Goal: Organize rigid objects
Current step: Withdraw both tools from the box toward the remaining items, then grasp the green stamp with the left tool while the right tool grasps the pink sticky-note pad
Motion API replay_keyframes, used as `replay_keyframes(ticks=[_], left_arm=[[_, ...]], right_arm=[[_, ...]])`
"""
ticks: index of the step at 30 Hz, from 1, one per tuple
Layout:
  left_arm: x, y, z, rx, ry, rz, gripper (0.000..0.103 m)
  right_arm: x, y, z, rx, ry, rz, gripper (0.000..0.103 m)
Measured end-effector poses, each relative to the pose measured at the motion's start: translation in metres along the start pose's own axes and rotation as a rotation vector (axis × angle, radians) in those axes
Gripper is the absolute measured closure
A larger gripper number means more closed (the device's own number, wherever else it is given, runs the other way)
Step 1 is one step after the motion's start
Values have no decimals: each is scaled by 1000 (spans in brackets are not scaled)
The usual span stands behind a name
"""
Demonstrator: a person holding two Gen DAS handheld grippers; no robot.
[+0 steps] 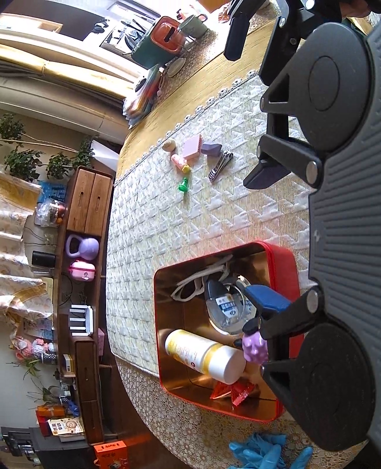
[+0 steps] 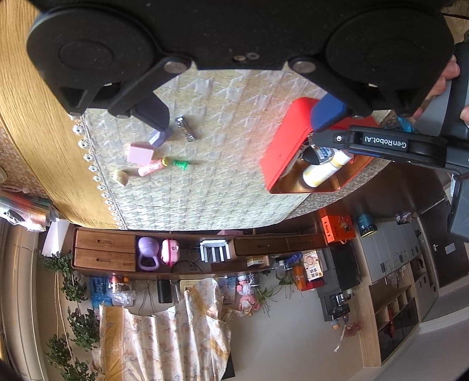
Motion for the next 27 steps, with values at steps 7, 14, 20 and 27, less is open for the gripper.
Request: replay_keyframes(ticks=[7, 14, 20, 27], left_arm=[[1, 21, -35, -15, 48, 2, 23], [0, 52, -68, -30, 87, 33, 23], [19, 79, -76, -22, 66, 36, 23], [52, 121, -70, 32, 23, 49, 23]], right_arm=[[-6, -2, -45, -64, 58, -1, 0], [-19, 8, -80, -108, 76, 29, 0], [-18, 23, -107, -138, 82, 42, 0], [-4, 53, -124, -158, 84, 38, 0]])
Point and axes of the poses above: each gripper's, at about its wrist camera, not at the fingertips, and y roughly the way its jaws point, z to its left, x to its top, the point moved 8 cm from there along y, roughly the way its jaws point
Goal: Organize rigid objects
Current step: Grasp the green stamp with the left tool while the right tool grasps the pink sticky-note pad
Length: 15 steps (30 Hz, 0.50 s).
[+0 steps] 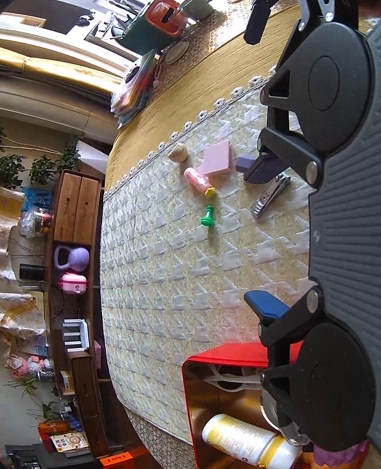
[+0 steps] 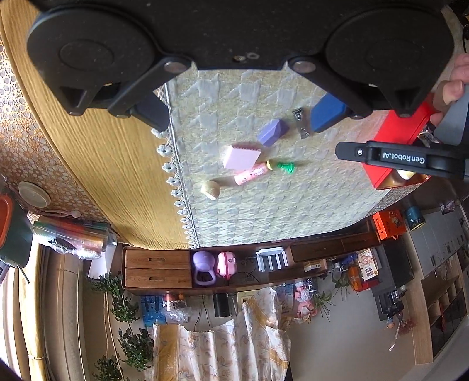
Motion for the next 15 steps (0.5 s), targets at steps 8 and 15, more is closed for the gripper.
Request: replay_keyframes(ticks=[8, 15], left_arm=[[21, 51, 0, 32, -35, 49, 23], [27, 80, 0, 59, -18, 43, 23]], right_arm=[[15, 53, 2, -19, -9, 30, 1], [15, 98, -2, -34, -22, 84, 14]])
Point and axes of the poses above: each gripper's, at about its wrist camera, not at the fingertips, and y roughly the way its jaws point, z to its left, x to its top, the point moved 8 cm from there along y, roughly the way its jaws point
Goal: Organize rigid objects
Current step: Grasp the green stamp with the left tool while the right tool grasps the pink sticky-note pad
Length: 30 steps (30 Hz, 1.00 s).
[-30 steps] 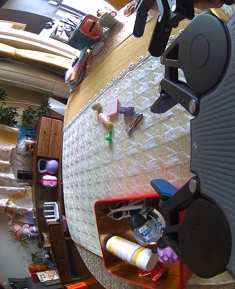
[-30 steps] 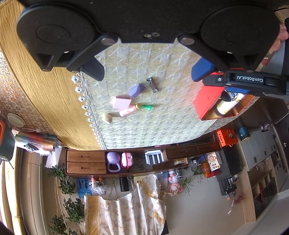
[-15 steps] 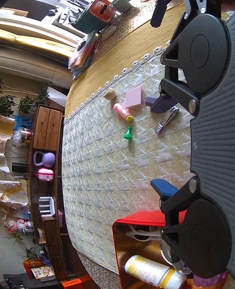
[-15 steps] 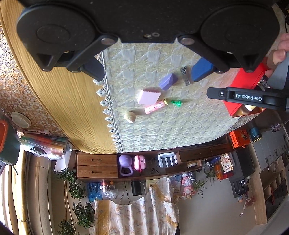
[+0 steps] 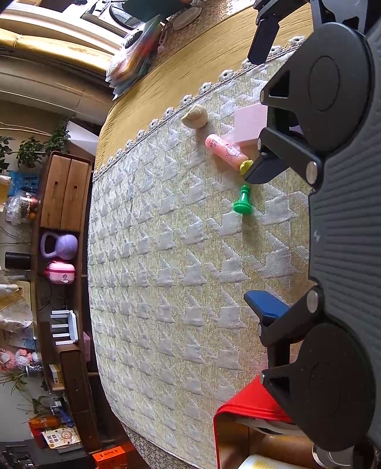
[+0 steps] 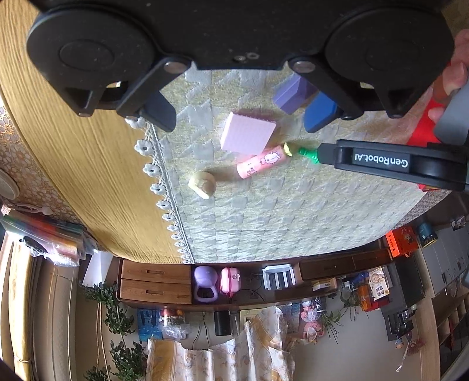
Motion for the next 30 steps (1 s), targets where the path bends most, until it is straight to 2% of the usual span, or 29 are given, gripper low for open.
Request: replay_keyframes(ticks=[5, 9, 13, 19, 21, 25, 27, 29, 30], left_arm=[[1, 4, 3, 10, 29, -35, 23], [-2, 9, -1, 8, 64, -35, 23], [-4, 15, -5, 2, 76, -34, 23], [-3, 21, -12, -11, 90, -50, 23], [-3, 22, -16, -14, 106, -54, 23], [-5, 24, -24, -11, 138, -70, 24], [-5, 24, -26, -13, 146, -82, 29], [-5, 22, -28, -22, 157, -98, 44], [-6, 21, -30, -26, 162, -103, 47]], right_arm=[[2, 20, -5, -1, 23, 20, 23], [2, 25, 1, 15, -36, 17, 25], [2, 26, 4, -6, -95, 11, 31], [0, 22, -3, -12, -115, -12, 51], [0, 20, -7, -13, -106, -19, 61], [3, 20, -15, 3, -105, -20, 61], [4, 21, -13, 6, -127, -16, 61], [6, 23, -10, 6, -142, -15, 57], [7, 24, -11, 5, -145, -15, 56]])
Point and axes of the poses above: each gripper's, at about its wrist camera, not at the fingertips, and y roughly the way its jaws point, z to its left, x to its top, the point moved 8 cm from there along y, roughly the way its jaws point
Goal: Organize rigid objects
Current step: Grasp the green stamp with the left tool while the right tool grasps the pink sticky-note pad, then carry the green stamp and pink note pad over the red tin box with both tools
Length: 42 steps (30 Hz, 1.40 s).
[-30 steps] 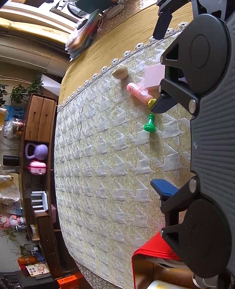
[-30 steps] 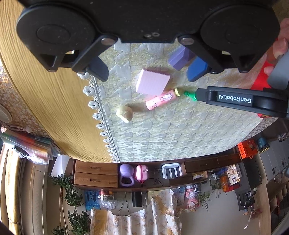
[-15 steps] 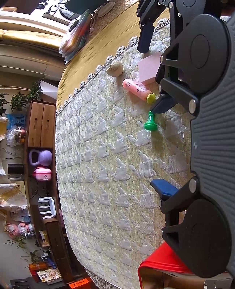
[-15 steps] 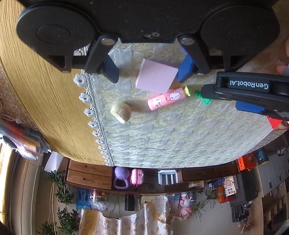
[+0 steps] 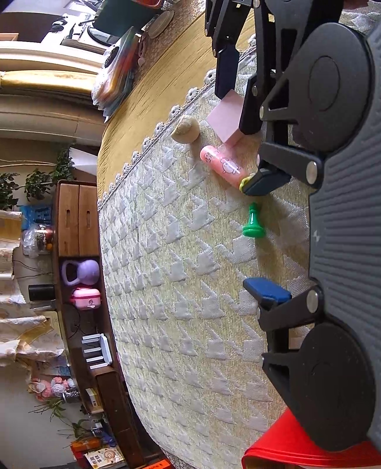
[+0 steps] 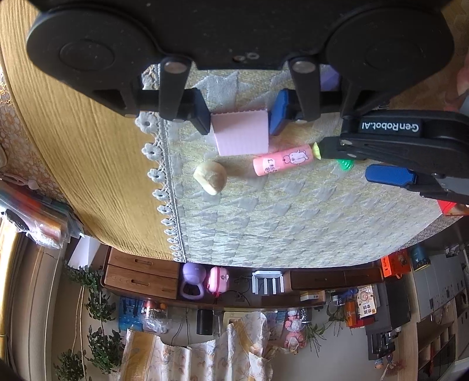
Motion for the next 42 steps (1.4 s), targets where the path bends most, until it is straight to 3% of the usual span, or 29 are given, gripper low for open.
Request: replay_keyframes(ticks=[4, 6, 7, 8, 17, 31, 42], left_arm=[[-1, -2, -8, -15, 35, -19, 70], [-2, -3, -9, -12, 44, -25, 72], [-2, -4, -10, -18, 44, -26, 78], [-2, -4, -11, -17, 46, -28, 79], [0, -19, -7, -33, 19, -19, 79], [-4, -99, 10, -70, -22, -42, 79], [-21, -158, 52, -56, -70, -47, 79]], right_arm=[[3, 4, -5, 9, 24, -8, 55], [3, 4, -6, 7, 31, -15, 56], [3, 4, -6, 6, 33, -18, 56], [3, 3, -6, 6, 36, -22, 61], [1, -18, -1, 26, 80, -47, 63], [12, -96, 44, 76, 67, -77, 63], [26, -140, 99, 137, 30, -100, 63]])
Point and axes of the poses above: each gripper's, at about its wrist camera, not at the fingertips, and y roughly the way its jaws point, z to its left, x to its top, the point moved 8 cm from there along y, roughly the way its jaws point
